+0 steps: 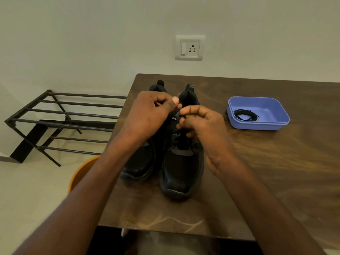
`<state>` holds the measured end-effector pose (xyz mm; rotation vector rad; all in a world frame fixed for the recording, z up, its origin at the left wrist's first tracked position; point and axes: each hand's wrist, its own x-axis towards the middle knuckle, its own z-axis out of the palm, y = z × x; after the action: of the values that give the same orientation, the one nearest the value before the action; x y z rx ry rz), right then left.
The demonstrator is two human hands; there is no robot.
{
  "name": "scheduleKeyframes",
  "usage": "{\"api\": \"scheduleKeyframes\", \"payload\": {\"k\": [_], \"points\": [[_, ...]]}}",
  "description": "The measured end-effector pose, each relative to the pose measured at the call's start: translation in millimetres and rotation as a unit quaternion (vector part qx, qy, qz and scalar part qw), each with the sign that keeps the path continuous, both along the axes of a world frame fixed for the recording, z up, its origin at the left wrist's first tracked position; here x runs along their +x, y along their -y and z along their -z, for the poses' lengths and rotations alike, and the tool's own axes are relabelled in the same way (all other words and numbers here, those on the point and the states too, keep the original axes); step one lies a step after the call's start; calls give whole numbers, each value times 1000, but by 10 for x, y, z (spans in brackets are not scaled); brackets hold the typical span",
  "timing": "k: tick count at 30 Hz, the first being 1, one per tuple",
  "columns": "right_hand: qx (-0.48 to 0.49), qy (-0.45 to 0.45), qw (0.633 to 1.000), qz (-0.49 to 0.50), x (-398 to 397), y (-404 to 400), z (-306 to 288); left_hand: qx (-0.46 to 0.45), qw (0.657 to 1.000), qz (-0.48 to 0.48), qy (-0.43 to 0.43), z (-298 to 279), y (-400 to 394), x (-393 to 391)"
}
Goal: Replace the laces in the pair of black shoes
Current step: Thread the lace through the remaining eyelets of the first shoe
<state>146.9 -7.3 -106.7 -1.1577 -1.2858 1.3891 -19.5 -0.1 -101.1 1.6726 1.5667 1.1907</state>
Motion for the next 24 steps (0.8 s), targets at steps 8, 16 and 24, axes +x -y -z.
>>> {"api": "scheduleKeyframes", "payload": {"k": [8,16,24], "points": [[314,106,941,61,237,-129,-44,-29,989,133,-57,25,15,40],[167,62,979,102,133,-290,160,172,971,28,-166,216,-47,129],[226,177,958,17,179,-318,212,170,978,25,-118,251,-37,103]]}}
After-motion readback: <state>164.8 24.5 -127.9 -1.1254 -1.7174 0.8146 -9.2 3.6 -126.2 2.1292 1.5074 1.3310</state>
